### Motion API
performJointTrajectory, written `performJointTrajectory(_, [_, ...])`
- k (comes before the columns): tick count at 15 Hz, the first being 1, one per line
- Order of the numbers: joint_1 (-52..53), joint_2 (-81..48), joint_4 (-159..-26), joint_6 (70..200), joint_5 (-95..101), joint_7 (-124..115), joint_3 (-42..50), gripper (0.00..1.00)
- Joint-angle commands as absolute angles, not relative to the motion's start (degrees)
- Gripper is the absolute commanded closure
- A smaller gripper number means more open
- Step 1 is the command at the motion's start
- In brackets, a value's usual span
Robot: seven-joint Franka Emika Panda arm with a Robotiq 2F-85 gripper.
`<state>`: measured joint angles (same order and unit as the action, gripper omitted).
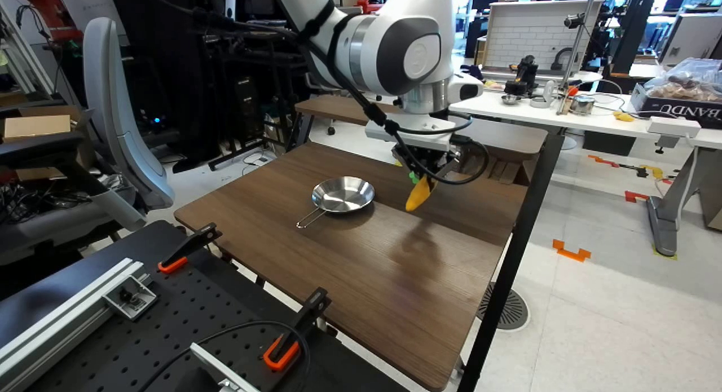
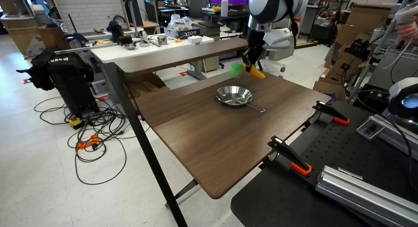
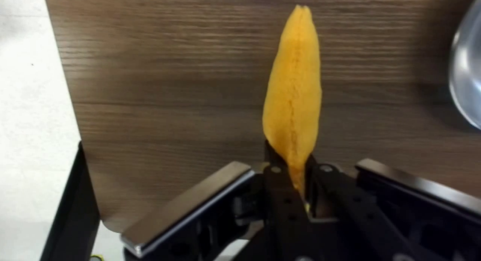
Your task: Pick the carrot plush toy and put it in the frying pan
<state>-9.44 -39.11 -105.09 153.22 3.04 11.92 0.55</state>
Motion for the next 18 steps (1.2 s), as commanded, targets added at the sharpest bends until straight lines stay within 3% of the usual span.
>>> performJointTrajectory(1, [-8.5,-34.9,-109.0,152.6,2.9,13.5,-1.7,0.97])
performJointTrajectory(17, [-1.5,-29.3,-117.7,150.5,3.5,11.5,-5.1,0.97])
performJointTrajectory(18, [-1.2,-29.3,-118.0,150.1,3.3,11.6,-5.2,0.64])
